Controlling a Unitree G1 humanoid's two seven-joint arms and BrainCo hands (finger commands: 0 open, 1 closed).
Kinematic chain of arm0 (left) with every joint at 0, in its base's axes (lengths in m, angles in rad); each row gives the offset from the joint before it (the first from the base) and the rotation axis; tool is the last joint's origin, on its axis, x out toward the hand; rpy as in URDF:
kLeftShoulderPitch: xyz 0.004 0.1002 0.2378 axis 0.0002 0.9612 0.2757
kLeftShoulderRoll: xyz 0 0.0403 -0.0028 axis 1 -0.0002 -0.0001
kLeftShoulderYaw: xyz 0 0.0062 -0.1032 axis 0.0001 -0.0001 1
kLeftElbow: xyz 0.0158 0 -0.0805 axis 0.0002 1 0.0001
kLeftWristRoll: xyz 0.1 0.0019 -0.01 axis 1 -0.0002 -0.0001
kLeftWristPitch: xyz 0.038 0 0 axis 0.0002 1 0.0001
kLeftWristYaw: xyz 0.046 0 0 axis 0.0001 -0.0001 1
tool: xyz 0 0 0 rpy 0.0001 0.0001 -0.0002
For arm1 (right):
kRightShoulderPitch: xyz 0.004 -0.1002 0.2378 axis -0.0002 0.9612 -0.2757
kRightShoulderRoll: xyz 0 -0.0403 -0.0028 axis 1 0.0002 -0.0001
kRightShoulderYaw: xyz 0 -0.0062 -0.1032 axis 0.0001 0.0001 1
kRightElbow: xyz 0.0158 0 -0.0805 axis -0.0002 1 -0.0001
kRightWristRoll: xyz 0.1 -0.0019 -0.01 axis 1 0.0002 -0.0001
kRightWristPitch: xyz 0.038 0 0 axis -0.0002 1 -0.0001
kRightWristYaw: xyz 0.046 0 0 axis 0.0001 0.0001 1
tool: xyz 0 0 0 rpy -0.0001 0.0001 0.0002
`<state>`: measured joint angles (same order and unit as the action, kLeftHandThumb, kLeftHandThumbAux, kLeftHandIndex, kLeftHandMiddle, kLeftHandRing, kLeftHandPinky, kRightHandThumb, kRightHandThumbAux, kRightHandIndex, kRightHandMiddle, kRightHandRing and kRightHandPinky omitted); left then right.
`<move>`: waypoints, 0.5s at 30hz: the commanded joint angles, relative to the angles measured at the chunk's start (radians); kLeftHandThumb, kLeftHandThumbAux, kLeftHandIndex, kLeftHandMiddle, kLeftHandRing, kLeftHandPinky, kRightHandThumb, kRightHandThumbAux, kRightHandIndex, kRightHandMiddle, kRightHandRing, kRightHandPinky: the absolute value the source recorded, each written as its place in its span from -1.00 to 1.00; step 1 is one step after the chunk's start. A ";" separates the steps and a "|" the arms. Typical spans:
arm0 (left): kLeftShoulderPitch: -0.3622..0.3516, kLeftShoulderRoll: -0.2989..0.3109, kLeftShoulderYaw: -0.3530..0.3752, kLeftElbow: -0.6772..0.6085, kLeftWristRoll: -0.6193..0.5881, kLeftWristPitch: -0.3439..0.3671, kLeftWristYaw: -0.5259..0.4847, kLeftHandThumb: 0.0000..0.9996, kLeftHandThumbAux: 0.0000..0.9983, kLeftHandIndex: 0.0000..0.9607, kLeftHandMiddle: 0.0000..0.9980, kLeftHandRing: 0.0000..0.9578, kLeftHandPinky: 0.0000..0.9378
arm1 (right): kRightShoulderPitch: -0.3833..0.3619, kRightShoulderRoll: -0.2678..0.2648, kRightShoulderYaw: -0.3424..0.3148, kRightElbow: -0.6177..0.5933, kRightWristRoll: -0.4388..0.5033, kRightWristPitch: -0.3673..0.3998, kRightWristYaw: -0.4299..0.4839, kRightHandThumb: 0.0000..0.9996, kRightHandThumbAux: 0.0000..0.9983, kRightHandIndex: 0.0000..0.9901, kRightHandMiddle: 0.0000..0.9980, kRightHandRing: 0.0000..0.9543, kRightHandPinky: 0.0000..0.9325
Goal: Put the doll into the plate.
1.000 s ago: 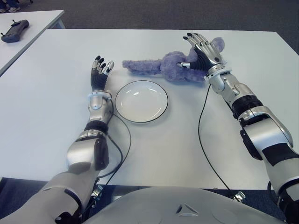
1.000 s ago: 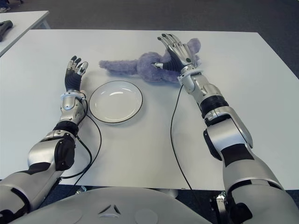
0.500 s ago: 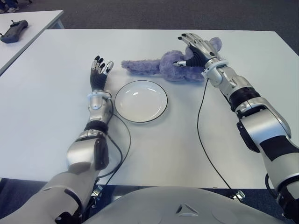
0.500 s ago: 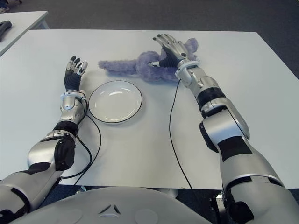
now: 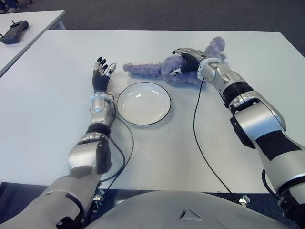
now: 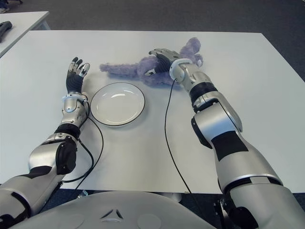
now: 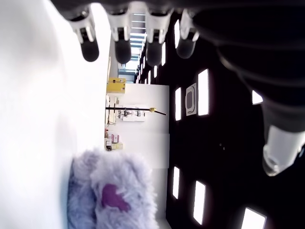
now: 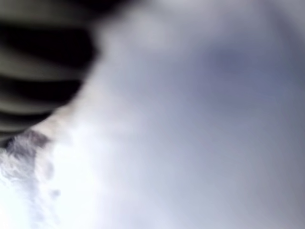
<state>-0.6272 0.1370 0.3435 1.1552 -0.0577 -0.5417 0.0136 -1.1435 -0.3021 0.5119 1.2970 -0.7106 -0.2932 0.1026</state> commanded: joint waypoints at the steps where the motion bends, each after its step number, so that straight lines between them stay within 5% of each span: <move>1: 0.248 -0.120 -0.002 0.161 -0.006 0.061 0.037 -1.00 0.11 -0.88 -0.79 -0.82 -0.82 | 0.147 0.047 0.030 0.094 -0.011 0.113 0.177 -0.81 -0.07 -1.00 -1.00 -1.00 -1.00; 15: 0.258 -0.132 -0.012 0.155 -0.006 0.037 0.042 -1.00 0.05 -0.88 -0.80 -0.82 -0.83 | 0.284 0.040 0.025 0.115 -0.020 0.275 0.058 -0.60 -0.13 -1.00 -1.00 -1.00 -1.00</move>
<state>-0.6279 0.1262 0.3316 1.1550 -0.0575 -0.5457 0.0175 -1.1244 -0.2914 0.5106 1.2991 -0.7050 -0.1529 0.1321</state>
